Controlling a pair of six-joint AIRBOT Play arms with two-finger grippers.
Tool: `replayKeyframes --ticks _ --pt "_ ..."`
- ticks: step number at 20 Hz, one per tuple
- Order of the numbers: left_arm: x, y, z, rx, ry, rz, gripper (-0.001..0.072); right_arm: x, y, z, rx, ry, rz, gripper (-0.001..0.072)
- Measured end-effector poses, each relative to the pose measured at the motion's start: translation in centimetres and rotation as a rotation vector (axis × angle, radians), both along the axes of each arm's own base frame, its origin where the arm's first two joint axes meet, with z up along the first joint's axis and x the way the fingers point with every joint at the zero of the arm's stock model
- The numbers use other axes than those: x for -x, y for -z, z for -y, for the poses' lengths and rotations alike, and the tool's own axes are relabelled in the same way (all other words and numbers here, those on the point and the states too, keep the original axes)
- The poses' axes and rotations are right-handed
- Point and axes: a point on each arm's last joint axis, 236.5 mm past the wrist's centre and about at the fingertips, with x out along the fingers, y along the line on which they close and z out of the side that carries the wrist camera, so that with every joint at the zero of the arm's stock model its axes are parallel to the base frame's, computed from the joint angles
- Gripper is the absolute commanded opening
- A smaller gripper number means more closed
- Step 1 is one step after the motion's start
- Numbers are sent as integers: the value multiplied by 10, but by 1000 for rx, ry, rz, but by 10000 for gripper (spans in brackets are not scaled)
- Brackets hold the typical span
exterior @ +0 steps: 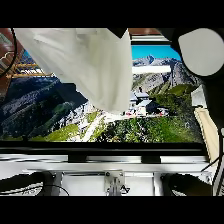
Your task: Fold the shirts.
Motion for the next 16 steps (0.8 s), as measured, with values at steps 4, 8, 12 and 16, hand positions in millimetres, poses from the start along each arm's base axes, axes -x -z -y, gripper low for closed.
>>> replayKeyframes --ticks 4,8,12,16 --pt "2 -7 -16 14 -24 11 48 -5 23 28 -93 100 -182 581" --pt "0 -1 -22 -7 -34 -21 48 -6 73 53 -214 149 -503 581" --pt "-2 4 -23 -17 -34 -42 48 12 98 22 -378 -6 -776 582" --pt "-2 6 -23 -23 -34 -49 48 -2 131 -13 -459 -50 -924 582"
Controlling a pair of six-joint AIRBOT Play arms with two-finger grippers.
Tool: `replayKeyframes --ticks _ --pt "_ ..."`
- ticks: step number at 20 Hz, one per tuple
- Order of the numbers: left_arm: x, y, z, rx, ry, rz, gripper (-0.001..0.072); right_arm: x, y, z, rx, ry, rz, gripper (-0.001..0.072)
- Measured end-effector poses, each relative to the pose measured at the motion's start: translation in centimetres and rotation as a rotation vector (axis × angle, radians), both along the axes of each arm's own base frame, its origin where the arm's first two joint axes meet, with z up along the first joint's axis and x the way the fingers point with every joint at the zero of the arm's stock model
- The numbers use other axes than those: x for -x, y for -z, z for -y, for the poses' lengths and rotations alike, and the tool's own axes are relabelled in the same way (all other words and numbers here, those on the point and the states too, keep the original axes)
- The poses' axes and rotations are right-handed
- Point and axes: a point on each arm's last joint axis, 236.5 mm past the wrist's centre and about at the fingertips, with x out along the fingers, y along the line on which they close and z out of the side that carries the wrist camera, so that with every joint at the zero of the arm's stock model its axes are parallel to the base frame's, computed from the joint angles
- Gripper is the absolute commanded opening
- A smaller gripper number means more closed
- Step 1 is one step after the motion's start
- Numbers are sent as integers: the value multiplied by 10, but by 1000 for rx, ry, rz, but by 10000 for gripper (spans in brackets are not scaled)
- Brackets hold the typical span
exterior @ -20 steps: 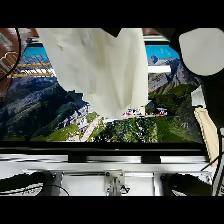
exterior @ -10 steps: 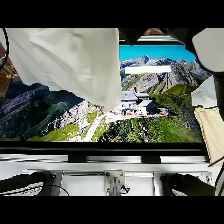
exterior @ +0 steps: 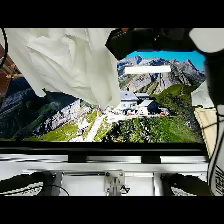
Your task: Fold the shirts.
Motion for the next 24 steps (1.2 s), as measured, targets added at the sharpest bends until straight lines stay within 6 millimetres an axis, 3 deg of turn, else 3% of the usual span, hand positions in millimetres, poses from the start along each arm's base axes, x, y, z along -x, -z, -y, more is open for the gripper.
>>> replayKeyframes --ticks 3,4,5,6,9,12,15,20,21,23,24 --pt "0 1 0 -4 1 -5 48 -9 5 -27 -65 -24 -6 579" --pt "0 1 0 -4 1 -5 48 -16 6 -30 -71 -15 10 459" --pt "0 1 0 -4 1 -5 48 -20 8 -32 -70 -10 19 118" --pt "0 2 0 -5 0 -5 48 -21 8 -35 -72 -12 26 108" --pt "1 0 -1 -12 -7 0 48 -27 0 -32 -65 9 78 107" --pt "4 -5 -5 -34 -28 19 48 -24 -36 -13 -46 45 207 107" --pt "10 -11 -9 -45 -43 37 47 -21 -67 20 18 126 328 107" --pt "19 -22 -13 -43 -53 67 48 -32 -55 61 152 263 313 108" --pt "20 -24 -14 -42 -54 72 47 -38 -51 66 170 292 312 132" --pt "21 -25 -14 -33 -52 73 47 -50 -49 72 186 337 326 472" --pt "22 -26 -15 -25 -50 71 47 -54 -53 71 171 345 345 467"
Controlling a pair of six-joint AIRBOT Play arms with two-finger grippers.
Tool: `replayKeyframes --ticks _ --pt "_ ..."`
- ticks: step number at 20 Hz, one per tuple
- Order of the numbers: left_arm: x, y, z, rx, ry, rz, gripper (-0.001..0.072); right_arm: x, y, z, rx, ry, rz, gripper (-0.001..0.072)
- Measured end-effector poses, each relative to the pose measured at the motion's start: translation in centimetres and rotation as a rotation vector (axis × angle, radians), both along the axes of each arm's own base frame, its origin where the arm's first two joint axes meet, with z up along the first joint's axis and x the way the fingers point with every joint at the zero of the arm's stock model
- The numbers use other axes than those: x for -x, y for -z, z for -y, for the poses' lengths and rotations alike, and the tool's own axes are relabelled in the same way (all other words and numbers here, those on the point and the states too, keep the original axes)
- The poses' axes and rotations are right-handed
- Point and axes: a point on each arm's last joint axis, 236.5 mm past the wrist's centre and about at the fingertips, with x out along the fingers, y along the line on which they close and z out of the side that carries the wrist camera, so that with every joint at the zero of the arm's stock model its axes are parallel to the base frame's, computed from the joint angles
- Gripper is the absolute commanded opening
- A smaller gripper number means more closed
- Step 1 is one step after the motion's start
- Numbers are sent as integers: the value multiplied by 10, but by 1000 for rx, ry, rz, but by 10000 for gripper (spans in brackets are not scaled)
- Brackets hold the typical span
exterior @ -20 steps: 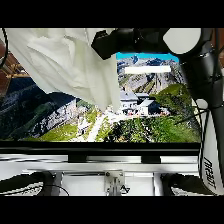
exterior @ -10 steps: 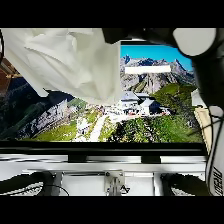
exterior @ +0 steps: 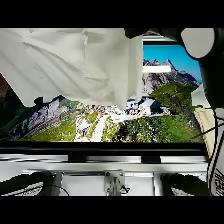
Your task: Fold the shirts.
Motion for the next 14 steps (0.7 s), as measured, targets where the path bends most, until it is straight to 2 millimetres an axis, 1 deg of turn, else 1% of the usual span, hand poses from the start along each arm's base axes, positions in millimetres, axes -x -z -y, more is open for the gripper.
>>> replayKeyframes --ticks 2,4,5,6,7,8,9,10,11,12,14 --pt "0 3 1 3 5 -16 48 -2 -10 -6 -43 -13 35 469" --pt "-2 6 2 4 9 -32 47 3 -25 -11 -98 -36 66 472" --pt "-2 7 2 9 12 -35 47 7 -32 -14 -130 -52 75 589" --pt "-2 8 3 8 14 -42 47 12 -39 -17 -159 -69 79 612" --pt "-3 10 3 7 15 -47 47 18 -46 -21 -201 -90 80 612" --pt "-3 10 3 6 15 -48 47 22 -49 -25 -240 -106 68 612" --pt "-3 10 3 6 15 -48 47 23 -46 -29 -266 -116 42 611" --pt "-3 10 3 5 14 -48 47 21 -35 -33 -270 -116 3 611" --pt "-3 11 3 4 13 -49 48 16 -19 -35 -259 -104 -47 612" --pt "-4 11 3 2 13 -51 47 8 2 -35 -244 -84 -109 612" --pt "-3 11 3 2 13 -50 48 -9 54 -39 -229 -58 -252 612"
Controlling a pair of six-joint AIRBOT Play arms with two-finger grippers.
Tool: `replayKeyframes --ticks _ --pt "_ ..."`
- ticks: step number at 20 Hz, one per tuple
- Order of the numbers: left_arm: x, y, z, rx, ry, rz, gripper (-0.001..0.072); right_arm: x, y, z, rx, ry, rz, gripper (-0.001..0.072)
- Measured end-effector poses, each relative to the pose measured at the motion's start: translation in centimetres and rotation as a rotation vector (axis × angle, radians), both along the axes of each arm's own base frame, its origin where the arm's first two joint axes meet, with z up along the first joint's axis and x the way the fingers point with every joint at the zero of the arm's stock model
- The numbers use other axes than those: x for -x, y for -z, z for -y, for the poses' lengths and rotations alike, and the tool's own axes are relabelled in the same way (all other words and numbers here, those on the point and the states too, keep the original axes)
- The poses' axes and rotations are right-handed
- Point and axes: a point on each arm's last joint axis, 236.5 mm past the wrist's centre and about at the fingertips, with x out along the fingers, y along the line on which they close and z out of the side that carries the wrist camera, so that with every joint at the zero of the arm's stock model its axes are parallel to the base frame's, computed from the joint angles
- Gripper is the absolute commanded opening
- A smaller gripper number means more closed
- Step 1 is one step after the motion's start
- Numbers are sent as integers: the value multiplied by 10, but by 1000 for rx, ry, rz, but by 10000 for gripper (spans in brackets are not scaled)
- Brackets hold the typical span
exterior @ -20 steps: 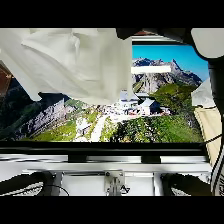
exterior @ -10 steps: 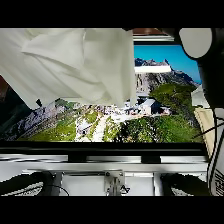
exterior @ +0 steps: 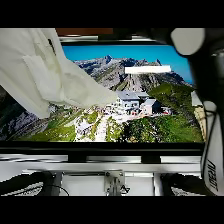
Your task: Fold the shirts.
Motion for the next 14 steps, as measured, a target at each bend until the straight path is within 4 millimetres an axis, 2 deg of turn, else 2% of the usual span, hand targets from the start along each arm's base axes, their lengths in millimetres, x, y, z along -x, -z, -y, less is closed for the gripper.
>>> replayKeyframes --ticks 3,6,8,11,14 --pt "0 0 0 -1 0 -1 48 -12 77 -32 -33 -80 -217 612" --pt "1 1 0 -31 -7 3 47 -19 139 -62 -107 -149 -398 611" --pt "2 3 1 -58 -11 -2 47 -12 166 -88 -177 -222 -501 612" --pt "1 9 2 -85 -12 -20 48 2 182 -117 -255 -305 -584 612" --pt "0 13 3 -98 -11 -32 48 29 201 -148 -320 -377 -684 612"
